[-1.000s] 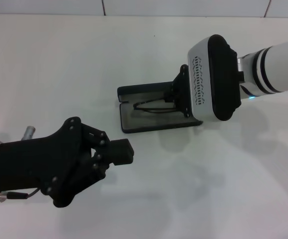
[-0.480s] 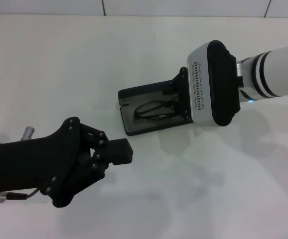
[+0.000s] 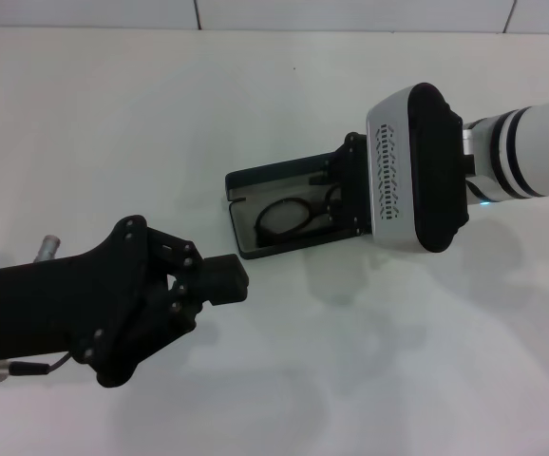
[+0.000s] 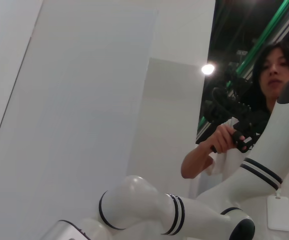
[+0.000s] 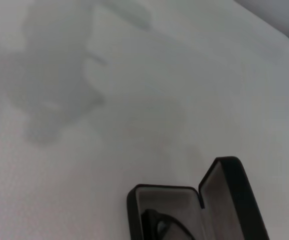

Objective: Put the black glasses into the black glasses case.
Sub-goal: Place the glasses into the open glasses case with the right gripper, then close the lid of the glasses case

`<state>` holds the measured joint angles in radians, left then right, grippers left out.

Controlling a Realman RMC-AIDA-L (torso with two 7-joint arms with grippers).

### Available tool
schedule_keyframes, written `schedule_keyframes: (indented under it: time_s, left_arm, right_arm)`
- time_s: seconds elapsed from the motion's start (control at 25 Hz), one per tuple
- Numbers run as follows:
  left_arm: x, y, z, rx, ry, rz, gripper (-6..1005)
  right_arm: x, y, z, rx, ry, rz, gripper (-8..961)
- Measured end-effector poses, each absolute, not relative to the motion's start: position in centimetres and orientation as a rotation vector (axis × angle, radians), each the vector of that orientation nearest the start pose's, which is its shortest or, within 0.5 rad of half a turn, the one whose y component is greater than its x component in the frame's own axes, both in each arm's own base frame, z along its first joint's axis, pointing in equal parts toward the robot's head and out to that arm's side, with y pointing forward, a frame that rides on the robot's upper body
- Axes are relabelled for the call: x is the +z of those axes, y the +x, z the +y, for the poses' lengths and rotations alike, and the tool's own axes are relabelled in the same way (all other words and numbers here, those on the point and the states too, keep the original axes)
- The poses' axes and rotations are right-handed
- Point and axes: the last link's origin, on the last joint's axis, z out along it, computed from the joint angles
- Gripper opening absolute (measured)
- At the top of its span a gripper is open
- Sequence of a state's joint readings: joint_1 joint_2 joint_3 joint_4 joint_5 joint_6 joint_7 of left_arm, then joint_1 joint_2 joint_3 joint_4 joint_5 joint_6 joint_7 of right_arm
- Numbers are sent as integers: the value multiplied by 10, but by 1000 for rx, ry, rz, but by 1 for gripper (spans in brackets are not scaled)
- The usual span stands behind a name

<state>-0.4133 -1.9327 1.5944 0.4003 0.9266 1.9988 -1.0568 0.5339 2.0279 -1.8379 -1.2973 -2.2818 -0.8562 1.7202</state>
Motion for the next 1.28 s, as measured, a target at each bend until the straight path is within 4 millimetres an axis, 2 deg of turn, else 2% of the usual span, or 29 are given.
schedule_keyframes:
  time_s: [0.36, 0.52, 0.56, 0.6, 0.76, 0.8, 0.84, 1.0, 1.12, 1.28]
  left_arm:
    - [14, -226, 243, -1661, -2771, -250, 47]
    - [20, -227, 254, -1655, -2709, -286, 49]
    - [20, -226, 258, -1649, -2702, -303, 49]
    - [20, -224, 264, -1639, -2699, -319, 50]
    - [16, -210, 296, -1557, -2697, -403, 52]
    - [14, -205, 305, -1528, -2703, -415, 52]
    - [13, -200, 313, -1501, -2716, -418, 52]
    - [7, -174, 351, -1316, -2808, -439, 54]
    - [-1, -156, 373, -1131, -2885, -442, 56]
    - [-20, -143, 397, -807, -2928, -447, 73]
  right_arm:
    - [-64, 131, 349, -138, -2653, -465, 214]
    - [-38, 132, 345, 39, -2683, -253, 213]
    - [-14, 137, 343, 155, -2698, -119, 213]
    - [-14, 137, 343, 155, -2698, -119, 212]
    - [45, 163, 333, 422, -2713, 130, 212]
    - [63, 176, 328, 501, -2705, 190, 211]
    - [72, 185, 325, 531, -2694, 222, 211]
    - [118, 242, 301, 693, -2567, 394, 210]
    - [135, 274, 278, 784, -2466, 476, 210]
    - [139, 302, 253, 900, -2367, 542, 211]
